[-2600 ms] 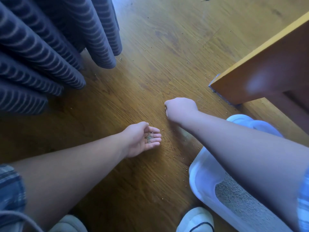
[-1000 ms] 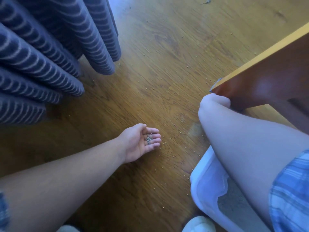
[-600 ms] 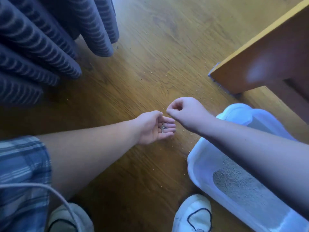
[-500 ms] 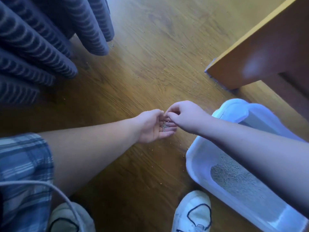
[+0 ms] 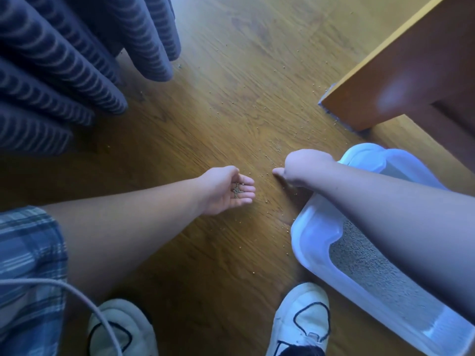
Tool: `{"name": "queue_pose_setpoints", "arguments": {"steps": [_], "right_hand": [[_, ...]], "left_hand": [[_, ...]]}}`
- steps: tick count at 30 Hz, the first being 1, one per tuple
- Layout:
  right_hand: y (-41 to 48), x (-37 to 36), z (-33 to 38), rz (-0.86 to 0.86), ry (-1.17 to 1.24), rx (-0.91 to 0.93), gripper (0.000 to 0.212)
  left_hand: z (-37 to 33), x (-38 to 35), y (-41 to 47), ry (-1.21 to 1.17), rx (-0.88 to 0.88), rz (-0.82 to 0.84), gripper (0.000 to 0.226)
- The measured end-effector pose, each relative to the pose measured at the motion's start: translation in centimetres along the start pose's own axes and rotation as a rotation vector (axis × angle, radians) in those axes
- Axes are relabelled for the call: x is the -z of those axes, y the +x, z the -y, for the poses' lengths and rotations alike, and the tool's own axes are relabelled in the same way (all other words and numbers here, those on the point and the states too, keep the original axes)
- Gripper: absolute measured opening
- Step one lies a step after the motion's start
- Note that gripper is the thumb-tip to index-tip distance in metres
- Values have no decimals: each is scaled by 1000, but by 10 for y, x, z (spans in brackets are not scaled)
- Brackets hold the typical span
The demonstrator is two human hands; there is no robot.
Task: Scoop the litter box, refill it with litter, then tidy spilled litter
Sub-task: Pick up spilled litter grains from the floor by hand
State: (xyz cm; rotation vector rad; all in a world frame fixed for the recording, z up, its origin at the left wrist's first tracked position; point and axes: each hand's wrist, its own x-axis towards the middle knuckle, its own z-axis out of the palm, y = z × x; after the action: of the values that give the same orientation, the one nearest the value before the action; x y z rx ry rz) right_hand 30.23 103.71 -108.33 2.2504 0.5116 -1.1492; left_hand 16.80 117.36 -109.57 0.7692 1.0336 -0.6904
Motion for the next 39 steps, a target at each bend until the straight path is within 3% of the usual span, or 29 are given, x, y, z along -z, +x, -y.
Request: {"name": "queue_pose_setpoints", "arguments": {"steps": [5, 9, 12, 15, 19, 26, 31, 35, 39], "right_hand": [[12, 7, 11, 65, -108, 64, 52], [20, 15, 23, 148, -268, 134, 23], [24, 19, 25, 150, -308, 158, 14], [18, 21, 23, 79, -307, 204, 25], [14, 17, 21, -1, -216, 212, 20], [-5, 9, 12, -114, -27, 286, 31], [-51, 16, 17, 57, 293, 568, 25], [-66, 21, 8, 223, 154, 598, 24], [-49, 19, -5, 59, -131, 405, 33]], "left_hand": [[-2, 8, -4, -3, -8, -19, 38], [-3, 10, -8, 0, -23, -15, 38], [0, 11, -8, 2, -26, -12, 38], [5, 9, -9, 11, -22, -16, 39], [10, 7, -13, 36, -5, -10, 40], [14, 4, -14, 26, 23, -4, 42], [16, -3, -16, -3, 39, 65, 42], [20, -11, -21, -7, 62, 139, 38], [25, -12, -19, 100, 71, 81, 41]]}}
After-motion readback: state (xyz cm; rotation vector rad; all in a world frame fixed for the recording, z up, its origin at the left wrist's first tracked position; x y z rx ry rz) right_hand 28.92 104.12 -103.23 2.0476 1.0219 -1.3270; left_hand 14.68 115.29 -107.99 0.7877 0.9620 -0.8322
